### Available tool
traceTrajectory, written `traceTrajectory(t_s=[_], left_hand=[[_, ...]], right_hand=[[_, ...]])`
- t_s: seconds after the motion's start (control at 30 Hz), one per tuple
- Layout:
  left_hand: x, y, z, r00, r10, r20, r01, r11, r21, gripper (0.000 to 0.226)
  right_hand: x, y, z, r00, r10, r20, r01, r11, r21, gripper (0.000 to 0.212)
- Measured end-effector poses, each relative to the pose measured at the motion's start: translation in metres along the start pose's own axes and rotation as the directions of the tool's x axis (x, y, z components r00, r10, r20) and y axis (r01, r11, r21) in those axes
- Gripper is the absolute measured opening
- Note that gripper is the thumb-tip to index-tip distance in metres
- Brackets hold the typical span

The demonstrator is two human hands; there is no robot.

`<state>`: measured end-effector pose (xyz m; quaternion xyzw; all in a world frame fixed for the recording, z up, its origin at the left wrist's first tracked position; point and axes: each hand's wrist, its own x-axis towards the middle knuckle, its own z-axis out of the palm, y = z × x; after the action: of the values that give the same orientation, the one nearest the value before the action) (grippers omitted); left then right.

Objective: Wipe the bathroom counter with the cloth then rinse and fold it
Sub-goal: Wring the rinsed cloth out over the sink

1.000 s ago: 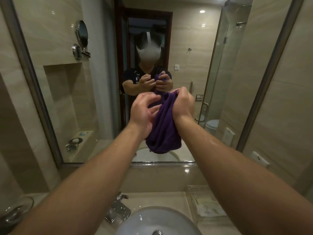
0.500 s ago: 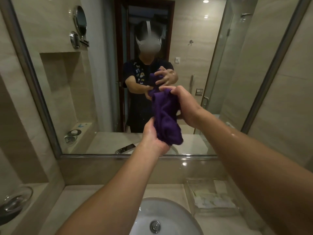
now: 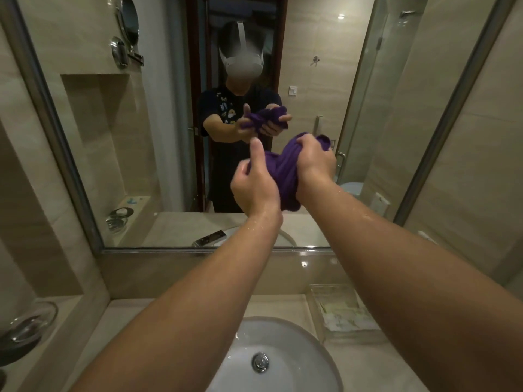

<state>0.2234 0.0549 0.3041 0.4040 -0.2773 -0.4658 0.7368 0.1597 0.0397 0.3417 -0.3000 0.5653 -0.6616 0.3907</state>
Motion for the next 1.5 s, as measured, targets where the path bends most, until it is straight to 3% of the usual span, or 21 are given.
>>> traceTrajectory(t_s=[0.07, 0.17, 0.23, 0.3, 0.4, 0.5, 0.53, 0.6, 0.77, 0.83, 0.9, 0.97, 1.0, 1.03, 1.07, 1.1, 1.13, 1.17, 1.23, 1.37, 1.5], left_hand=[[0.004, 0.011, -0.004, 0.971, 0.21, 0.118, -0.221, 0.971, 0.089, 0.047], [0.015, 0.013, -0.012, 0.822, 0.457, 0.34, -0.541, 0.812, 0.216, 0.038], [0.019, 0.012, -0.016, 0.7, 0.543, 0.463, -0.693, 0.672, 0.26, 0.031], [0.022, 0.013, -0.023, 0.536, 0.588, 0.606, -0.837, 0.461, 0.294, 0.026], [0.025, 0.018, -0.033, 0.235, 0.497, 0.835, -0.965, 0.219, 0.142, 0.024], [0.022, 0.021, -0.036, -0.068, 0.256, 0.964, -0.995, 0.058, -0.085, 0.025], [0.021, 0.021, -0.034, -0.127, 0.211, 0.969, -0.99, 0.028, -0.136, 0.025], [0.02, 0.017, -0.029, -0.169, 0.236, 0.957, -0.985, 0.005, -0.175, 0.024], [0.027, -0.009, -0.016, -0.063, 0.399, 0.915, -0.992, 0.079, -0.103, 0.021], [0.033, -0.017, -0.01, 0.046, 0.429, 0.902, -0.987, 0.16, -0.026, 0.029], [0.039, -0.029, -0.004, 0.275, 0.415, 0.867, -0.94, 0.304, 0.153, 0.052], [0.038, -0.045, 0.001, 0.603, 0.301, 0.739, -0.734, 0.572, 0.366, 0.062], [0.036, -0.053, 0.002, 0.766, 0.134, 0.628, -0.498, 0.743, 0.448, 0.068], [0.034, -0.058, 0.001, 0.856, -0.129, 0.5, -0.161, 0.853, 0.496, 0.077], [0.03, -0.063, -0.001, 0.816, -0.416, 0.402, 0.193, 0.851, 0.489, 0.087], [0.026, -0.066, -0.003, 0.697, -0.606, 0.383, 0.454, 0.787, 0.418, 0.091], [0.025, -0.066, -0.003, 0.613, -0.677, 0.407, 0.603, 0.734, 0.314, 0.085], [0.026, -0.066, -0.003, 0.603, -0.683, 0.411, 0.674, 0.712, 0.196, 0.074], [0.03, -0.066, 0.004, 0.657, -0.668, 0.35, 0.701, 0.712, 0.042, 0.059], [0.021, -0.076, 0.029, 0.723, -0.66, 0.204, 0.676, 0.737, -0.016, 0.062], [0.02, -0.101, 0.038, 0.894, -0.435, -0.108, 0.433, 0.9, -0.046, 0.032]], right_hand=[[-0.003, 0.0, -0.002, 0.97, 0.214, 0.118, -0.23, 0.962, 0.147, 0.039], [-0.008, 0.005, -0.009, 0.928, 0.278, 0.248, -0.329, 0.924, 0.195, 0.066], [-0.012, 0.007, -0.016, 0.896, 0.295, 0.332, -0.367, 0.913, 0.177, 0.058], [-0.019, 0.01, -0.025, 0.857, 0.347, 0.38, -0.413, 0.904, 0.108, 0.039], [-0.02, 0.024, -0.039, 0.816, 0.419, 0.398, -0.421, 0.903, -0.089, 0.024], [-0.014, 0.044, -0.054, 0.733, 0.511, 0.449, -0.404, 0.858, -0.317, 0.035], [-0.011, 0.05, -0.058, 0.691, 0.542, 0.478, -0.444, 0.84, -0.311, 0.038], [0.0, 0.059, -0.062, 0.65, 0.549, 0.525, -0.518, 0.826, -0.223, 0.04], [0.035, 0.068, -0.072, 0.506, 0.424, 0.751, -0.604, 0.796, -0.043, 0.061], [0.042, 0.065, -0.078, 0.541, 0.372, 0.754, -0.631, 0.773, 0.071, 0.059], [0.048, 0.056, -0.076, 0.667, 0.36, 0.653, -0.608, 0.769, 0.197, 0.041], [0.062, 0.052, -0.071, 0.795, 0.316, 0.518, -0.502, 0.822, 0.268, 0.03], [0.069, 0.053, -0.068, 0.845, 0.279, 0.456, -0.427, 0.865, 0.262, 0.028], [0.078, 0.055, -0.067, 0.888, 0.234, 0.396, -0.35, 0.903, 0.251, 0.025], [0.087, 0.058, -0.067, 0.92, 0.18, 0.348, -0.269, 0.936, 0.227, 0.017], [0.094, 0.06, -0.068, 0.941, 0.111, 0.318, -0.178, 0.966, 0.188, 0.009], [0.099, 0.062, -0.068, 0.949, 0.043, 0.311, -0.091, 0.986, 0.141, 0.011], [0.102, 0.065, -0.068, 0.944, -0.018, 0.328, -0.016, 0.995, 0.1, 0.015], [0.104, 0.071, -0.068, 0.928, -0.074, 0.365, 0.067, 0.997, 0.032, 0.02], [0.106, 0.085, -0.067, 0.892, -0.01, 0.452, 0.043, 0.997, -0.063, 0.013], [0.092, 0.08, -0.062, 0.848, 0.092, 0.521, -0.072, 0.996, -0.058, 0.026]])
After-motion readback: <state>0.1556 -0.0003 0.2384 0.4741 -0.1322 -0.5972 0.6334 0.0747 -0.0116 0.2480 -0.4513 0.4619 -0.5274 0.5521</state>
